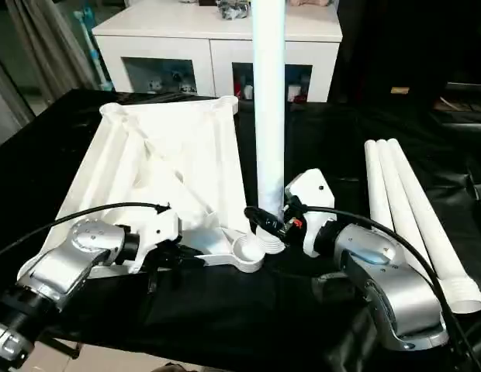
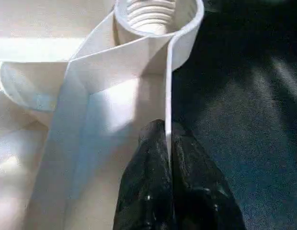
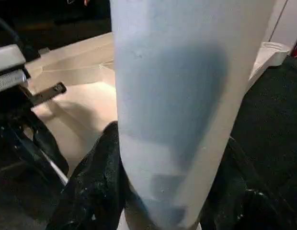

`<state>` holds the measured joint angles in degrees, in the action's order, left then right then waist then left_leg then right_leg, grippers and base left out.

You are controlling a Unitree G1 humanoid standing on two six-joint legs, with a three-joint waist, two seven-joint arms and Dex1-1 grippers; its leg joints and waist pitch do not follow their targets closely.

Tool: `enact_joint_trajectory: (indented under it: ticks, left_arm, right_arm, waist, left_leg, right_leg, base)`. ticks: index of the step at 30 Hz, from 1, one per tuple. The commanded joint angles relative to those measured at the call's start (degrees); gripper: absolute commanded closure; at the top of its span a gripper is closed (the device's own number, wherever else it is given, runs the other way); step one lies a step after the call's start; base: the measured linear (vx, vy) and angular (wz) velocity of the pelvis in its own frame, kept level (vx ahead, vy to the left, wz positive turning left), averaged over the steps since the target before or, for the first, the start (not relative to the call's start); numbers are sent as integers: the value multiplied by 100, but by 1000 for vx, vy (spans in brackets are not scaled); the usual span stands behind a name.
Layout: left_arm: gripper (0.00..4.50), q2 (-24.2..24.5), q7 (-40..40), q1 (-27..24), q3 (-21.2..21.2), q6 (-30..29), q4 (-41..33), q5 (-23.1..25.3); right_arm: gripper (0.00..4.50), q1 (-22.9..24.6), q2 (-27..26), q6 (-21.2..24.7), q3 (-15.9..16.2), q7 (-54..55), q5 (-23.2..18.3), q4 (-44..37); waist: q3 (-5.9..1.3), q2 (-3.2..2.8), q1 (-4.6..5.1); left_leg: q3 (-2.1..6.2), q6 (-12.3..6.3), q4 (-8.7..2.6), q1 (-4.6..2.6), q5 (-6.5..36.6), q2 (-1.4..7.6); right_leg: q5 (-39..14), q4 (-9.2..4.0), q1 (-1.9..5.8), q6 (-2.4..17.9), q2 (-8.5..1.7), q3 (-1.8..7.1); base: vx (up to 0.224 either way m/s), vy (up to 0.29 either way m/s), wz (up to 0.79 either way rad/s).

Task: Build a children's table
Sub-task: Insert table leg to table base

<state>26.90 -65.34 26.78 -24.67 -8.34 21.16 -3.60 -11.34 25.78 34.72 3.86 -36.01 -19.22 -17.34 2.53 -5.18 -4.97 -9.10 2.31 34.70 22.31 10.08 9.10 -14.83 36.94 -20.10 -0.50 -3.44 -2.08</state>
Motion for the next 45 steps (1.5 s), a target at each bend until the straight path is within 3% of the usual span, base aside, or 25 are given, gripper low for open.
enact_joint_trajectory:
  ticks: [1,5,6,10,12,13,14,16,18,19,21,22,24,28,32,37,45]
  left_arm:
    - [447,134,-32,-13,-73,-35,51,153]
    - [447,216,-44,-107,-162,-84,44,305]
    - [447,221,-32,-113,-165,-119,43,324]
    - [447,254,177,-186,-121,-113,47,457]
    - [450,149,485,-230,66,-284,29,395]
    - [450,91,616,-247,152,-419,1,346]
    - [450,91,616,-247,152,-419,1,346]
    - [450,34,726,-301,240,-520,-98,274]
    - [450,-1,787,-320,270,-562,-158,252]
    - [450,-13,791,-314,268,-616,-181,248]
    - [450,-13,791,-313,267,-620,-182,248]
    - [450,-3,792,-303,252,-634,-181,284]
    - [450,2,793,-265,236,-707,-164,314]
    - [450,-1,798,-246,235,-730,-168,328]
    - [450,5,732,-232,240,-751,-200,308]
    - [450,7,756,-214,248,-763,-186,313]
    - [450,-45,849,-132,352,-781,-76,278]
  right_arm:
    - [267,-116,-32,109,-33,7,-133,-72]
    - [267,-391,-162,247,-86,8,-261,136]
    - [267,-452,-200,278,-109,12,-300,193]
    - [267,-723,-473,507,-227,1,-627,455]
    - [267,-834,-588,646,-248,-98,-811,654]
    - [267,-884,-607,662,-218,-157,-841,786]
    - [267,-884,-607,662,-218,-157,-841,786]
    - [267,-951,-594,635,-100,-280,-788,1012]
    - [267,-1003,-573,602,3,-352,-690,1166]
    - [267,-1043,-521,566,110,-427,-584,1267]
    - [267,-1046,-517,564,118,-432,-577,1273]
    - [267,-1078,-485,531,188,-468,-498,1346]
    - [267,-1198,-403,448,312,-524,-338,1516]
    - [267,-1312,-395,426,306,-530,-346,1653]
    - [267,-1430,-410,268,357,-571,-259,1869]
    - [267,-1422,-495,208,379,-638,-270,1953]
    - [267,-1125,-576,-85,266,-615,-265,2217]
  waist:
    - [-316,64,-16]
    - [-316,98,-16]
    - [-314,136,-19]
    - [-319,129,-7]
    - [-314,172,-5]
    - [-303,228,-2]
    - [-297,173,-28]
    - [-292,243,-14]
    - [-286,240,-25]
    - [-288,283,-5]
    - [-301,282,-14]
    - [-315,309,-14]
    - [-321,310,-23]
    - [-321,316,-37]
    - [-306,293,-34]
    - [-308,310,-33]
    - [-288,271,-20]
  left_leg:
    - [158,-64,-465,-116,1214,387]
    - [141,-103,-459,-110,1061,385]
    - [127,-110,-456,-120,1063,386]
    - [124,-100,-463,-115,1040,386]
    - [105,-52,-474,-138,1119,402]
    - [103,-67,-482,-125,1093,402]
    - [97,-33,-480,-150,1175,401]
    - [88,32,-494,-142,1260,409]
    - [91,63,-506,-139,1282,407]
    - [94,79,-516,-116,1238,408]
    - [86,63,-499,-122,1112,402]
    - [78,20,-483,-119,1019,398]
    - [67,-50,-459,-108,811,388]
    - [53,-101,-445,-111,794,393]
    - [54,-37,-462,-120,975,401]
    - [52,-52,-463,-117,942,403]
    - [58,78,-494,-130,1256,408]
  right_leg:
    - [-374,-484,115,1279,-531,267]
    - [-365,-483,108,1283,-524,264]
    - [-379,-494,101,1278,-523,269]
    - [-456,-477,95,1307,-525,260]
    - [-482,-480,84,1301,-521,263]
    - [-504,-487,87,1302,-518,260]
    - [-692,-508,59,1298,-534,263]
    - [-843,-517,67,1272,-531,266]
    - [-982,-523,61,1190,-540,268]
    - [-910,-523,81,1165,-533,265]
    - [-644,-504,72,1157,-522,267]
    - [-450,-490,81,1183,-527,268]
    - [-185,-466,83,1217,-519,261]
    - [-112,-464,77,1251,-510,264]
    - [-341,-479,65,1264,-508,266]
    - [-275,-476,66,1273,-512,266]
    - [-613,-522,52,1225,-517,277]
  base:
    - [0,0,0]
    - [0,0,0]
    - [0,0,0]
    - [0,0,0]
    - [0,0,0]
    - [0,0,0]
    - [0,0,0]
    - [0,0,0]
    - [0,0,0]
    - [0,0,0]
    - [0,0,0]
    - [0,0,0]
    - [0,0,0]
    - [0,0,0]
    - [0,0,0]
    - [0,0,0]
    - [0,0,0]
